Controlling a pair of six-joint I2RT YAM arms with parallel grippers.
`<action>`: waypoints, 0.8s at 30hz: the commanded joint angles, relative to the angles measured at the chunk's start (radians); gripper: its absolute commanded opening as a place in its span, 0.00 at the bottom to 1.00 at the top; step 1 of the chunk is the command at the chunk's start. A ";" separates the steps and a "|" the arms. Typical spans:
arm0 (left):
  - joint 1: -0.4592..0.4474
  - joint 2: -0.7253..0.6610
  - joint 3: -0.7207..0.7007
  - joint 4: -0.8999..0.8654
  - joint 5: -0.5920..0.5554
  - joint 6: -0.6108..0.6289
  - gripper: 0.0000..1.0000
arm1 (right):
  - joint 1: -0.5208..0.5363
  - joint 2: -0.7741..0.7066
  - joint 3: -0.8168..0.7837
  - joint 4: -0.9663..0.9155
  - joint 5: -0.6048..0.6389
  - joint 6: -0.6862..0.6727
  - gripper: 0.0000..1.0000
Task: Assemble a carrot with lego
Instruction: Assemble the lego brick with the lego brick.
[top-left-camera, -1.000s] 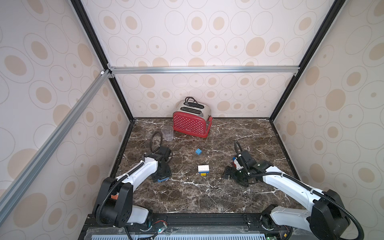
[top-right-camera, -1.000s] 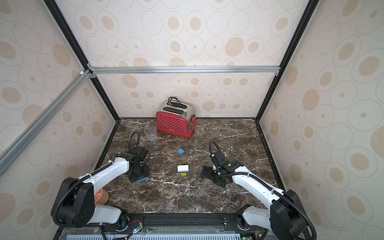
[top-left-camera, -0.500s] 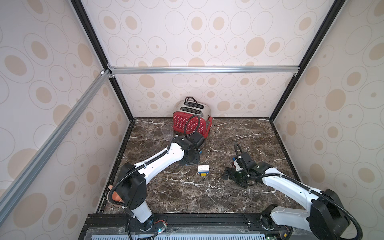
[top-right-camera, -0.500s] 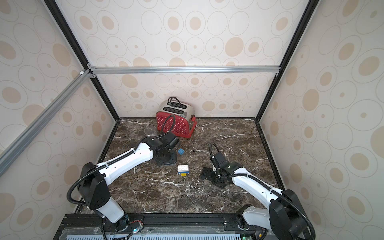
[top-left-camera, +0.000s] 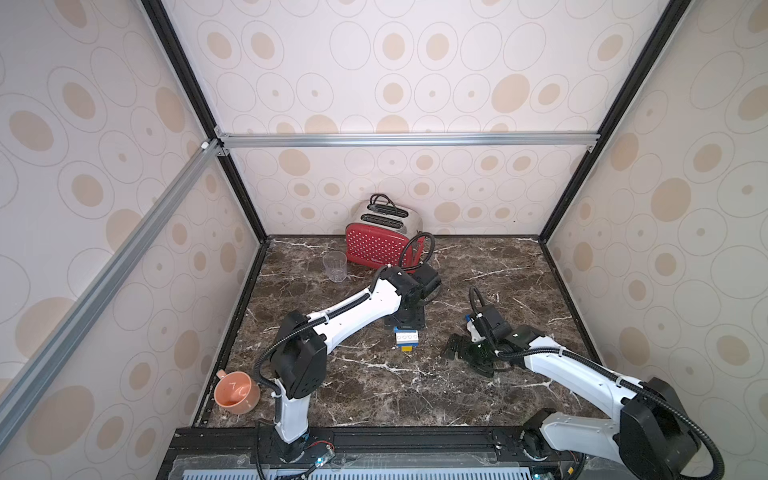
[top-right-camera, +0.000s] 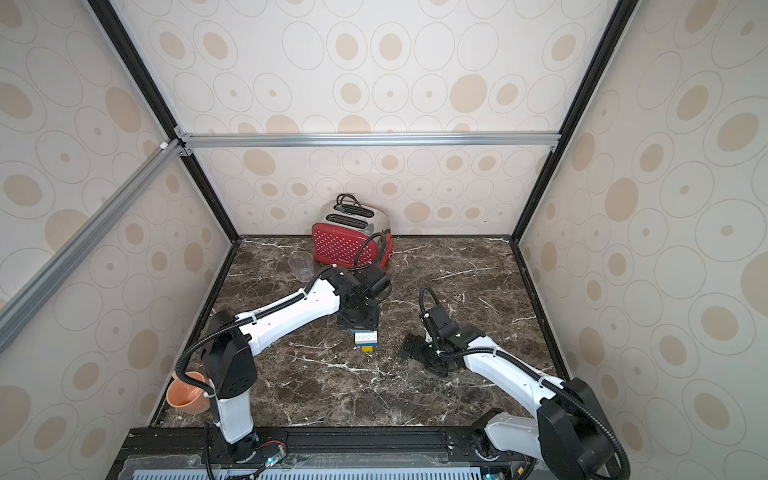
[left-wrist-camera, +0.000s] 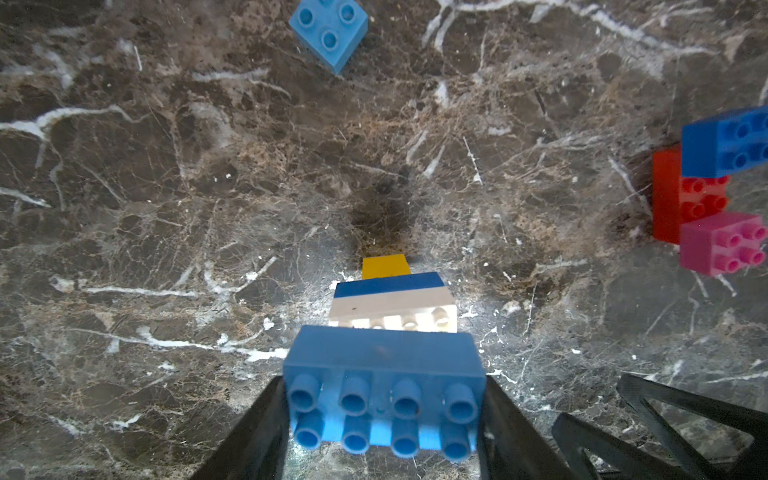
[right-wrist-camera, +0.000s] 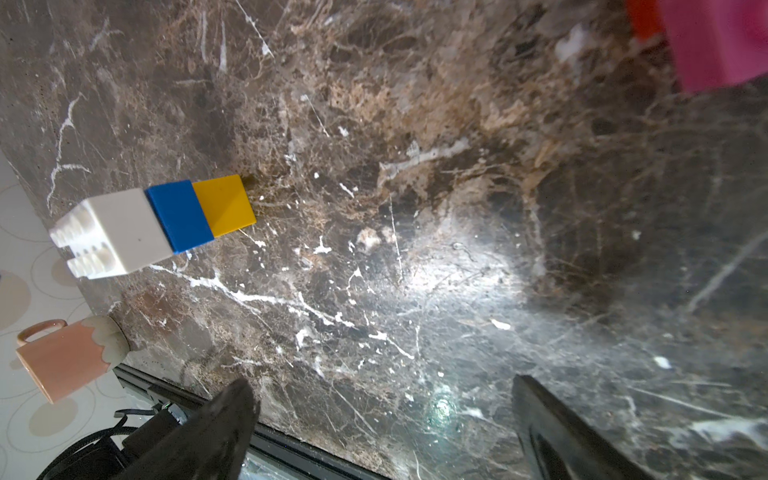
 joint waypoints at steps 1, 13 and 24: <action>-0.011 0.020 0.051 -0.089 -0.020 0.005 0.50 | -0.003 0.008 -0.015 0.004 -0.001 0.014 0.99; -0.038 0.054 0.064 -0.094 -0.009 -0.040 0.52 | -0.003 0.027 -0.016 0.009 -0.002 0.010 0.99; -0.044 0.076 0.084 -0.101 -0.037 -0.083 0.53 | -0.005 0.027 -0.016 0.010 -0.001 0.005 0.99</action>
